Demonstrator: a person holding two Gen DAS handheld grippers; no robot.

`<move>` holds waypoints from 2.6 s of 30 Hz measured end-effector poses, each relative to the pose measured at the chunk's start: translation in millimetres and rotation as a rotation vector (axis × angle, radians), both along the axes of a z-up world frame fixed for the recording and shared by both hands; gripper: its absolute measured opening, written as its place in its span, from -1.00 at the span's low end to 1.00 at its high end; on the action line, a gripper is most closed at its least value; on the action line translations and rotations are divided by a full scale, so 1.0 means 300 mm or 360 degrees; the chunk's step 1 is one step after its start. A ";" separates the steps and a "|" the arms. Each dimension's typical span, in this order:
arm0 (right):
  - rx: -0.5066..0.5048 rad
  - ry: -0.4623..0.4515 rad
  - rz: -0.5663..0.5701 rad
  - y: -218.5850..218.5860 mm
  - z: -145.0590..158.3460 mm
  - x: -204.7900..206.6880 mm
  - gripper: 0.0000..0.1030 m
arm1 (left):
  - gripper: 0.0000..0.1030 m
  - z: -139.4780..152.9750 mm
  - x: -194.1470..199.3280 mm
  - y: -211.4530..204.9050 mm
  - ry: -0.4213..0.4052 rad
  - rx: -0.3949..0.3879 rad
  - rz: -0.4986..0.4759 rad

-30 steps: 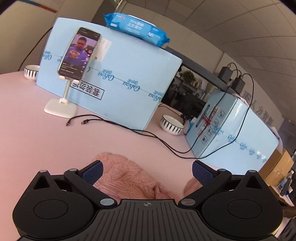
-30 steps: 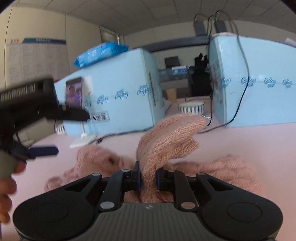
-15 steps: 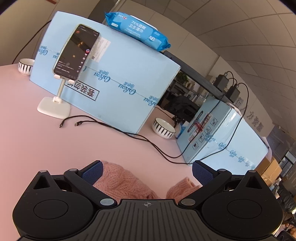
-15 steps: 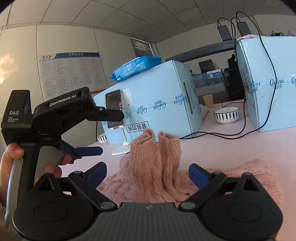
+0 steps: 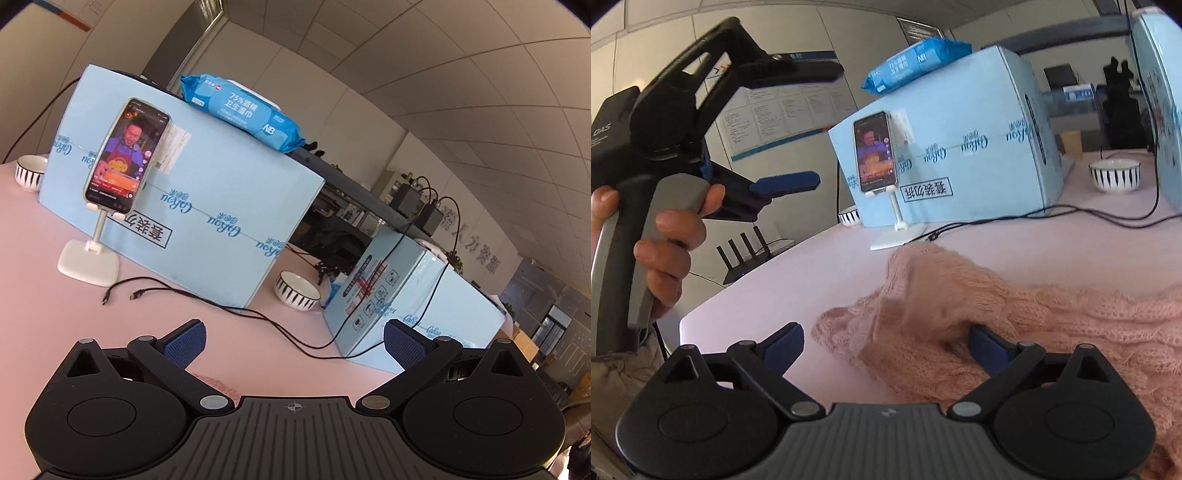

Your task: Fold clothes

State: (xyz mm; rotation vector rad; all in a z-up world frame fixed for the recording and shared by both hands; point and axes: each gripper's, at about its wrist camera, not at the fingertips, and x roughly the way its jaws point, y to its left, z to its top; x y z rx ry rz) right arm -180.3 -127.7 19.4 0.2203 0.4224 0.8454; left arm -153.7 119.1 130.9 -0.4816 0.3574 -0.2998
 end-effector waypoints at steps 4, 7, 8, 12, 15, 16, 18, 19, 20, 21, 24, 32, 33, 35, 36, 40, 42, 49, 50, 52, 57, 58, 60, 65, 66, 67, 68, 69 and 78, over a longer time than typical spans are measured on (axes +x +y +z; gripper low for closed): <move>0.0056 -0.0123 -0.0084 -0.062 0.034 -0.035 0.95 | 1.00 -0.013 0.001 0.008 0.0050 0.0024 -0.0026; -0.0065 0.0104 -0.0043 -0.037 -0.010 0.021 0.90 | 1.00 -0.008 0.014 -0.002 0.0076 -0.0026 -0.0114; -0.0019 0.0103 -0.0034 -0.068 -0.020 0.014 0.81 | 1.00 -0.008 0.015 -0.010 0.0077 -0.0027 -0.0145; 0.0294 0.0116 -0.0161 -0.297 0.015 -0.037 0.88 | 1.00 -0.015 0.026 -0.084 0.0097 0.0014 -0.0328; 0.0542 0.0201 -0.0426 -0.500 0.022 -0.085 0.91 | 1.00 -0.022 0.051 -0.156 0.0132 0.0003 -0.0474; 0.0579 0.0256 -0.0543 -0.547 0.016 -0.090 0.91 | 1.00 -0.029 0.058 -0.181 0.0154 -0.0015 -0.0529; 0.0594 0.0444 -0.0796 -0.633 -0.025 -0.096 0.92 | 1.00 -0.053 0.077 -0.240 0.0214 -0.0063 -0.0653; 0.0603 0.0509 -0.0856 -0.657 -0.047 -0.097 0.91 | 1.00 -0.077 0.094 -0.277 0.0270 -0.0087 -0.0708; 0.0634 0.0628 -0.0888 -0.675 -0.082 -0.088 0.90 | 1.00 -0.110 0.117 -0.313 0.0341 -0.0098 -0.0738; 0.0671 0.0727 -0.0885 -0.682 -0.114 -0.076 0.88 | 1.00 -0.142 0.140 -0.337 0.0391 -0.0087 -0.0741; 0.0671 0.0712 -0.0898 -0.654 -0.133 -0.052 0.87 | 1.00 -0.263 0.202 -0.358 0.0572 -0.0002 -0.0618; 0.0716 0.0926 -0.0854 -0.556 -0.213 0.084 -0.62 | 1.00 -0.310 0.241 -0.309 0.0613 -0.0099 -0.0644; 0.0788 0.0920 -0.0853 -0.572 -0.219 0.075 -0.64 | 1.00 -0.308 0.238 -0.315 0.0606 -0.0079 -0.0649; 0.0863 0.0886 -0.0849 -0.603 -0.209 0.062 -0.66 | 1.00 -0.301 0.229 -0.330 0.0605 -0.0058 -0.0665; 0.0910 0.0854 -0.0839 -0.641 -0.189 0.040 -0.67 | 1.00 -0.298 0.219 -0.346 0.0626 -0.0087 -0.0688; 0.0920 0.0687 -0.0902 -0.734 -0.084 -0.061 -0.67 | 1.00 -0.308 0.201 -0.424 0.0731 -0.0288 -0.0886; 0.0847 0.0593 -0.0979 -0.777 -0.035 -0.120 -0.67 | 1.00 -0.331 0.191 -0.489 0.0748 -0.0337 -0.0978; 0.0839 0.0633 -0.1118 -0.784 -0.091 -0.141 -0.66 | 1.00 -0.342 0.158 -0.530 0.0629 -0.0266 -0.0897; 0.0854 0.0566 -0.1066 -0.772 -0.062 -0.145 -0.66 | 1.00 -0.346 0.166 -0.503 0.0645 -0.0356 -0.0878; 0.0802 0.0462 -0.0997 -0.727 -0.001 -0.140 -0.66 | 1.00 -0.346 0.160 -0.424 0.0628 -0.0557 -0.0734; 0.0490 0.0230 -0.0882 -0.513 0.147 -0.090 -0.64 | 1.00 -0.266 0.076 -0.242 0.0399 -0.0631 -0.0430; 0.0436 0.0193 -0.0853 -0.471 0.164 -0.082 -0.64 | 1.00 -0.245 0.057 -0.195 0.0361 -0.0621 -0.0372; 0.0305 0.0101 -0.0731 -0.354 0.198 -0.070 -0.63 | 1.00 -0.209 0.026 -0.106 0.0302 -0.0594 -0.0263; 0.0035 -0.0017 -0.0373 -0.046 0.203 -0.039 -0.62 | 1.00 -0.121 -0.028 0.077 0.0175 -0.0520 -0.0068; -0.0018 -0.0009 -0.0313 0.012 0.183 -0.030 -0.62 | 1.00 -0.104 -0.042 0.106 0.0159 -0.0502 -0.0056; -0.0055 0.0007 -0.0276 0.055 0.166 -0.023 -0.62 | 1.00 -0.093 -0.051 0.125 0.0151 -0.0491 -0.0049; -0.0108 0.0036 -0.0221 0.110 0.136 -0.012 -0.62 | 1.00 -0.084 -0.060 0.141 0.0143 -0.0480 -0.0047; -0.0165 0.0064 -0.0173 0.159 0.106 -0.005 -0.62 | 1.00 -0.075 -0.065 0.154 0.0142 -0.0459 -0.0056; -0.0351 -0.0132 0.0044 0.242 0.091 -0.104 0.33 | 1.00 -0.109 0.027 0.099 0.0333 -0.0424 -0.0353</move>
